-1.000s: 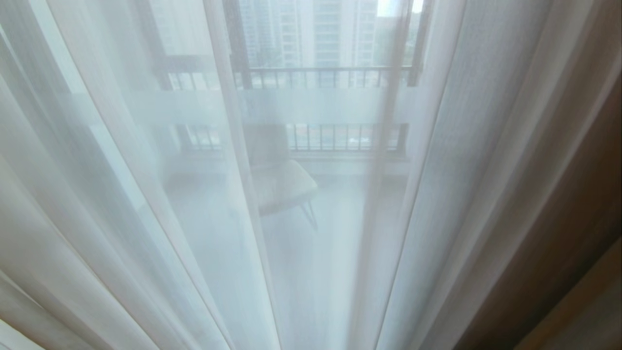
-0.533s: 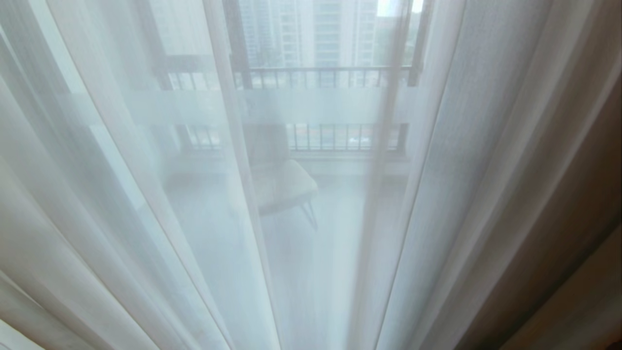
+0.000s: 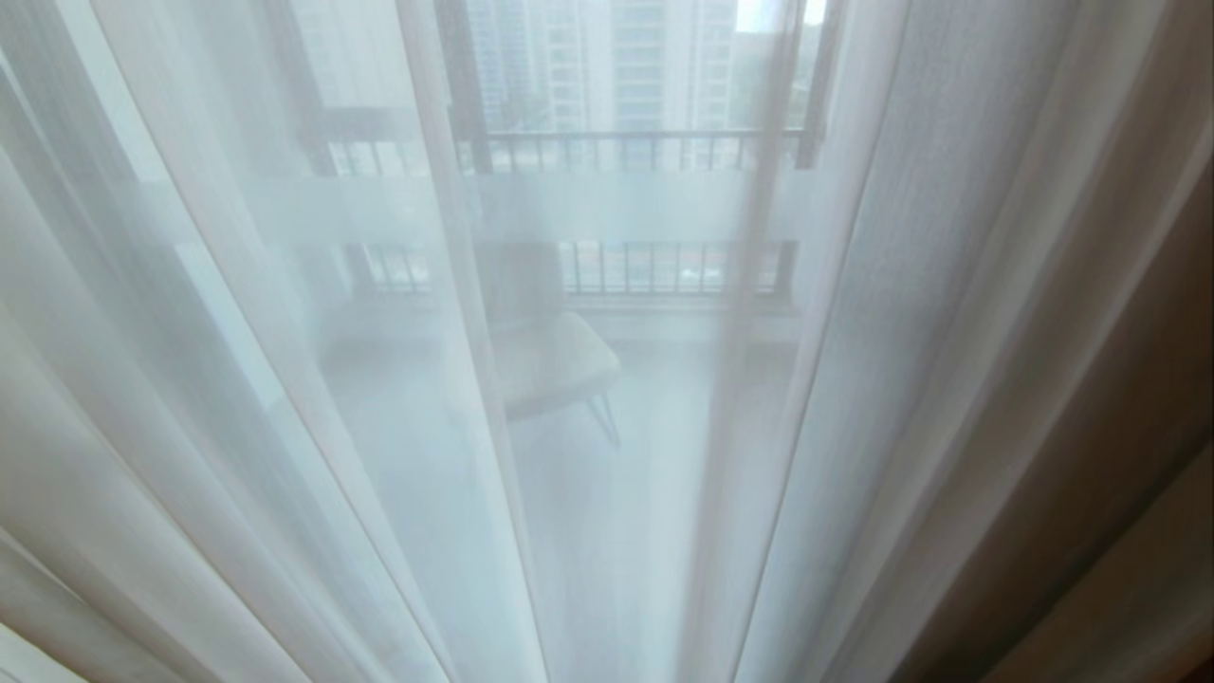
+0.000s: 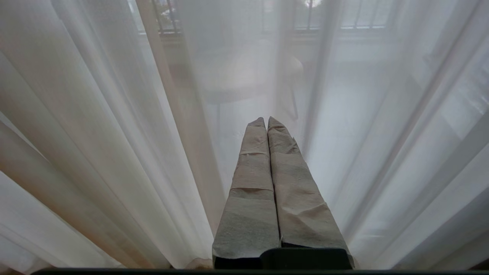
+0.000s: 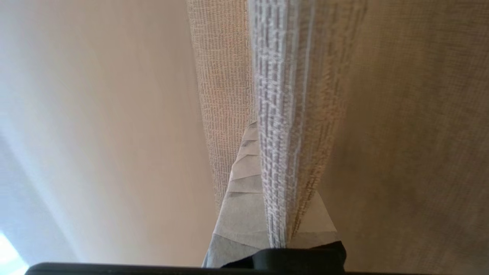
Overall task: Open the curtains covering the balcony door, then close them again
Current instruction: Close the outer curtains on both sides
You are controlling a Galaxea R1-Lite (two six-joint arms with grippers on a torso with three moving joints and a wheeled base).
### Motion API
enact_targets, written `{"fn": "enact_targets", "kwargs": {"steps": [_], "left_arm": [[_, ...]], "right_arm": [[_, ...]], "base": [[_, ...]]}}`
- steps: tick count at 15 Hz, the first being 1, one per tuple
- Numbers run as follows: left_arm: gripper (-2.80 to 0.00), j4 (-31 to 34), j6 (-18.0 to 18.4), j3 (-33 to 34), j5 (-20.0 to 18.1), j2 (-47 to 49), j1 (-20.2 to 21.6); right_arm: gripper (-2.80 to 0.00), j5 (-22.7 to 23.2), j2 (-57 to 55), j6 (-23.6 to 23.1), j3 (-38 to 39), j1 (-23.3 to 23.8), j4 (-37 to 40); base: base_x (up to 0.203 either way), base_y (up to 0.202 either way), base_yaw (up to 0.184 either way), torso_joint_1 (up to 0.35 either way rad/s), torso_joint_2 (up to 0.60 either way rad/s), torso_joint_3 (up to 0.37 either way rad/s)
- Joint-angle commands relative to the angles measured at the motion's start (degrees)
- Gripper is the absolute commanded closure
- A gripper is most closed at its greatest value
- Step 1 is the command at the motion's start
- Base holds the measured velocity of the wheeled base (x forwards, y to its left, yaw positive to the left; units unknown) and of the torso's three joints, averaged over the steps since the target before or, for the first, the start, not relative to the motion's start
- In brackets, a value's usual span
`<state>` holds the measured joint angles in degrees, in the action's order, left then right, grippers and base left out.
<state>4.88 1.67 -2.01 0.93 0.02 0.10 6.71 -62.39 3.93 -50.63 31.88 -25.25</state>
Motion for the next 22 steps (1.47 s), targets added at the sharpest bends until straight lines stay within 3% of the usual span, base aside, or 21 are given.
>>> {"fn": "enact_targets", "kwargs": {"steps": [1,9,14,19,22], "left_arm": [[0.00,0.0,0.0,0.0,0.0,0.0,0.0],[0.00,0.0,0.0,0.0,0.0,0.0,0.0],[0.00,0.0,0.0,0.0,0.0,0.0,0.0],[0.00,0.0,0.0,0.0,0.0,0.0,0.1],[0.00,0.0,0.0,0.0,0.0,0.0,0.0]], "right_arm": [[0.00,0.1,0.9,0.1,0.0,-1.8,-0.1],[0.00,0.1,5.2,0.1,0.7,-12.0,-0.2],[0.00,0.0,9.3,-0.9,0.7,-25.5,-0.1],[0.00,-0.2,10.4,-8.3,1.6,-40.8,-0.2],[0.00,-0.2,9.0,-15.1,1.7,-48.1,-0.1]], "base": [[0.000,0.000,0.000,0.000,0.00,0.000],[0.000,0.000,0.000,0.000,0.00,0.000],[0.000,0.000,0.000,0.000,0.00,0.000],[0.000,0.000,0.000,0.000,0.00,0.000],[0.000,0.000,0.000,0.000,0.00,0.000]]}}
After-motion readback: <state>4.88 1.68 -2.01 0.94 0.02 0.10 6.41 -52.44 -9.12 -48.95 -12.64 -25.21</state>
